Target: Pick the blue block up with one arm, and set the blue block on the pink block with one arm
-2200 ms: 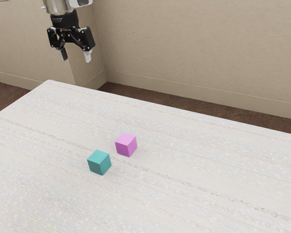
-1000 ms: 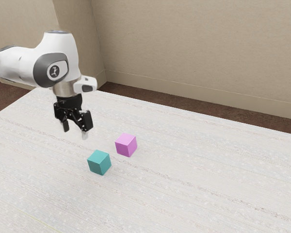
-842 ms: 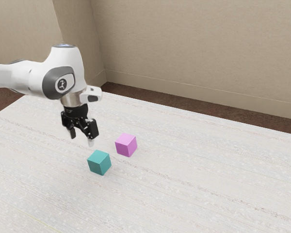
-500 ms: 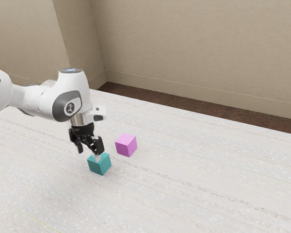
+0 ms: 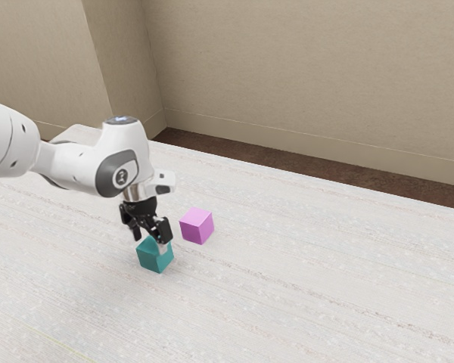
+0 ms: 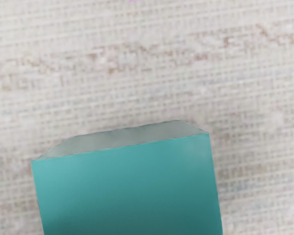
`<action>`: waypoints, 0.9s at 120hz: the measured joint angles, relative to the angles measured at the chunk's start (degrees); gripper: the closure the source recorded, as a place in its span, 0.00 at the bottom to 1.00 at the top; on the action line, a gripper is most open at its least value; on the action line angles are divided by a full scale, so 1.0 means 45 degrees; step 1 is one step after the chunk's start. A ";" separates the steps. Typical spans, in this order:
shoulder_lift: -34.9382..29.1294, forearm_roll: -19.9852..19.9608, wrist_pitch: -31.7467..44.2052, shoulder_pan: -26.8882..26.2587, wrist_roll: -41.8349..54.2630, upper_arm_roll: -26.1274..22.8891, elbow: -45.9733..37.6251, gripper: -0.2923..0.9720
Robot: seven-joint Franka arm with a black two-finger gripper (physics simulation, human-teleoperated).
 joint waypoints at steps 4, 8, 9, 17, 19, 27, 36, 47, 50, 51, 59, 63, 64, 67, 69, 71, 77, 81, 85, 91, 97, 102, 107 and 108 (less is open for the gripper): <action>0.0115 0.0001 0.0022 -0.0003 0.0021 0.0000 0.0024 0.23; 0.0236 0.0001 0.0043 -0.0005 0.0041 0.0000 0.0058 0.23; 0.0270 0.0001 0.0048 -0.0005 0.0046 0.0000 0.0068 0.23; 0.0471 0.0002 0.0081 -0.0004 0.0082 0.0000 0.0110 0.23; 0.0509 0.0002 0.0092 -0.0005 0.0090 0.0000 0.0134 0.23; 0.0673 0.0002 0.0134 -0.0006 0.0122 0.0000 0.0193 0.23; 0.0813 0.0003 0.0185 -0.0006 0.0153 0.0000 0.0214 0.23; 0.0916 0.0003 0.0230 -0.0004 0.0187 0.0000 0.0220 0.23; 0.0942 0.0003 0.0240 -0.0003 0.0195 0.0000 0.0221 0.23; 0.0951 0.0003 0.0244 -0.0001 0.0198 0.0000 0.0221 0.23; 0.0998 0.0003 0.0297 -0.0005 0.0219 0.0000 0.0221 0.24; 0.1010 0.0003 0.0324 -0.0006 0.0229 0.0000 0.0243 0.24; 0.1012 0.0003 0.0330 -0.0006 0.0231 0.0000 0.0262 0.24; 0.1024 0.0003 0.0346 -0.0006 0.0238 0.0000 0.0317 0.25; 0.1034 0.0005 0.0357 -0.0006 0.0242 0.0000 0.0344 0.25; 0.1041 0.0007 0.0366 -0.0006 0.0246 0.0000 0.0363 0.25; 0.1064 0.0012 0.0390 -0.0007 0.0258 0.0000 0.0406 0.25; 0.1073 0.0019 0.0402 -0.0007 0.0265 0.0000 0.0420 0.26; 0.1077 0.0029 0.0413 -0.0007 0.0271 0.0000 0.0428 0.27; 0.1092 0.0042 0.0427 -0.0018 0.0279 0.0000 0.0433 0.31; 0.1104 0.0055 0.0438 -0.0018 0.0287 0.0000 0.0435 0.34; 0.1107 0.0063 0.0445 -0.0022 0.0293 0.0000 0.0436 0.38; 0.1113 0.0081 0.0452 -0.0035 0.0293 0.0001 0.0436 0.42; 0.1114 0.0086 0.0454 -0.0038 0.0292 0.0001 0.0436 0.42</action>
